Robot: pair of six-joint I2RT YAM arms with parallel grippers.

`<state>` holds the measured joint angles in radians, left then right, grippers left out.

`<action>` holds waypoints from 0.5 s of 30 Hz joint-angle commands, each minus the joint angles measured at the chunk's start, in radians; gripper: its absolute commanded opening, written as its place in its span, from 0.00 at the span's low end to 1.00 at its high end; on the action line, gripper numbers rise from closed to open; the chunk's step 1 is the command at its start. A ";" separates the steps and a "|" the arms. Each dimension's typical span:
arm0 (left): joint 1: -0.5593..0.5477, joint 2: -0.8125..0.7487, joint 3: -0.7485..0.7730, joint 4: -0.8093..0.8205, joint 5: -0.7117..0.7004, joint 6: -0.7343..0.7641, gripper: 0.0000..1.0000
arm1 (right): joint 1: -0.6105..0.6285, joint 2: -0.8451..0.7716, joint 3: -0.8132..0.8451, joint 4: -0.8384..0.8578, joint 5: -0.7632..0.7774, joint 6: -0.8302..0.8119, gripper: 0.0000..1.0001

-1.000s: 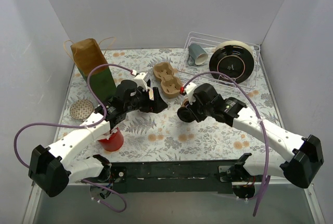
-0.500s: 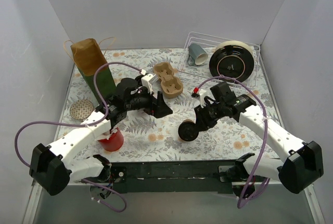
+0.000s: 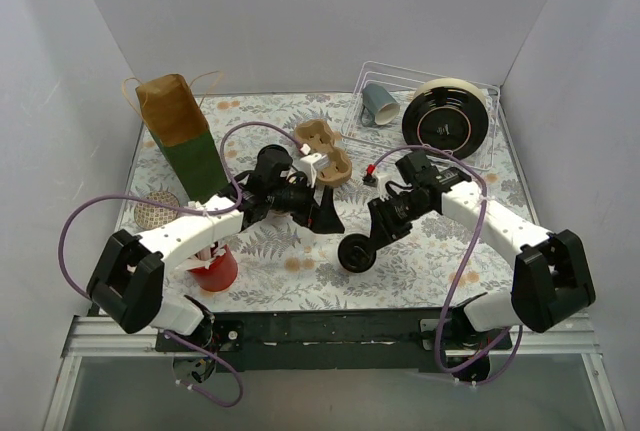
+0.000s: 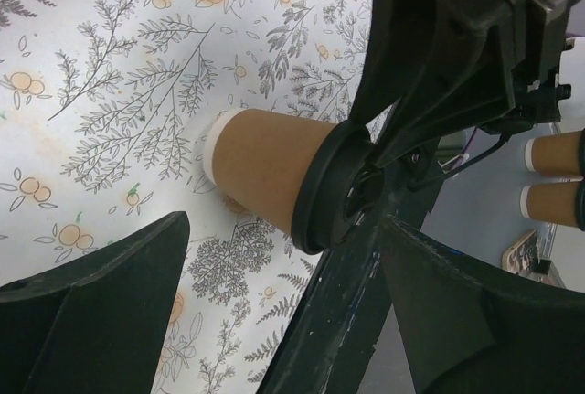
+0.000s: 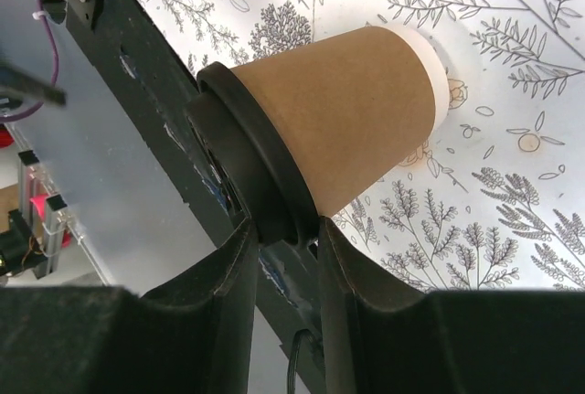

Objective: Pack the takeout coffee

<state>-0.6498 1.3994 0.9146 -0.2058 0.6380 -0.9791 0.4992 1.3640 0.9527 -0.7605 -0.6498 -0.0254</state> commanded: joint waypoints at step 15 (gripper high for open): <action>-0.031 0.110 0.049 0.046 -0.058 0.013 0.80 | -0.076 0.182 0.207 0.009 -0.033 -0.042 0.56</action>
<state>-0.6773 1.5188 0.9314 -0.1787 0.6086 -0.9661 0.4507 1.5391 1.0756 -0.7597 -0.6788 -0.0578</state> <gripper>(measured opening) 0.811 0.550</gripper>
